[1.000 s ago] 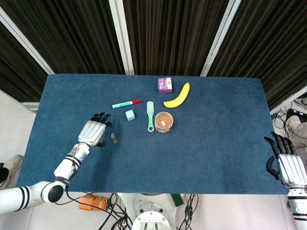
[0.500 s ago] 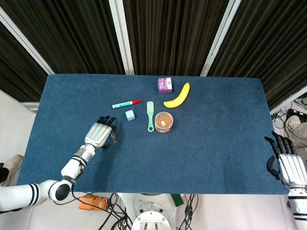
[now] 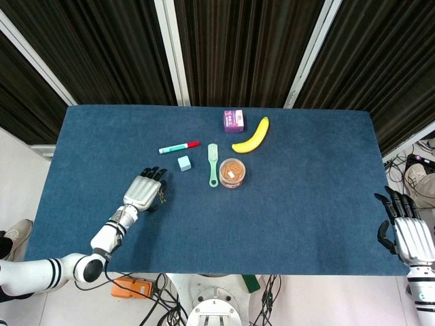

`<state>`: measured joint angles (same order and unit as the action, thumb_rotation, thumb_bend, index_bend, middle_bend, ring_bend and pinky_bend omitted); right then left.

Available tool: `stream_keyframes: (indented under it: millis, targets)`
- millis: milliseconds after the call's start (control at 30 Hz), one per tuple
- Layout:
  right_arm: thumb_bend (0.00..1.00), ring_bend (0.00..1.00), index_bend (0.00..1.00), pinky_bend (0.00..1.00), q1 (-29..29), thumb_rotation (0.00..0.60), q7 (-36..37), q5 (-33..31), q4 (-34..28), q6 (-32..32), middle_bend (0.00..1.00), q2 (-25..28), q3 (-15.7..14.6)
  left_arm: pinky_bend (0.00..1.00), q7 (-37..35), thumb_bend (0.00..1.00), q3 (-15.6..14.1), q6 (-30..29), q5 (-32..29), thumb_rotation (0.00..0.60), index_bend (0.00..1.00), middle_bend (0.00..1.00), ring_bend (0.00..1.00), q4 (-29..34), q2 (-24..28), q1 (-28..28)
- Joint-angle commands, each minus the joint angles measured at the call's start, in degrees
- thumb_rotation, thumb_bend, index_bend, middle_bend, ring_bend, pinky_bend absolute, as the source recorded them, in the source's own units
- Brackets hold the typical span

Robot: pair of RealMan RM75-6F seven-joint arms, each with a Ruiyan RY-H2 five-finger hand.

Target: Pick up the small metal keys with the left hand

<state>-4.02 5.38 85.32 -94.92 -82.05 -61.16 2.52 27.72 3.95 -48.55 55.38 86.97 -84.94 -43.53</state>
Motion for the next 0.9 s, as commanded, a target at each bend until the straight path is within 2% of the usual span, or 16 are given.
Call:
stream_keyframes:
  millis: [33, 267, 467, 900]
  targets:
    - [1.00, 0.05, 0.20, 0.00, 0.0, 0.600, 0.0, 0.0, 0.0, 0.0, 0.07, 0.0, 0.0, 0.10, -0.2, 0.20, -0.1, 0.3, -0.2, 0.600, 0.39, 0.07, 0.00, -0.8, -0.6, -0.3]
    - [1.00, 0.05, 0.20, 0.00, 0.0, 0.600, 0.3, -0.1, 0.2, 0.1, 0.07, 0.0, 0.0, 0.10, -0.5, 0.21, -0.2, 1.2, -1.0, 0.600, 0.41, 0.08, 0.00, -2.7, -1.5, -1.1]
    - [1.00, 0.05, 0.20, 0.00, -0.1, 0.600, 0.4, -0.2, 0.1, 0.3, 0.07, 0.0, 0.0, 0.10, -0.7, 0.22, -0.2, 1.9, -1.6, 0.600, 0.47, 0.10, 0.00, -3.8, -1.9, -1.7]
    - [1.00, 0.05, 0.20, 0.00, -0.1, 0.600, 0.5, -0.3, 0.1, 0.3, 0.07, 0.0, 0.1, 0.10, -1.2, 0.28, -0.6, 2.5, -2.2, 0.600, 0.55, 0.13, 0.00, -5.3, -2.6, -2.4]
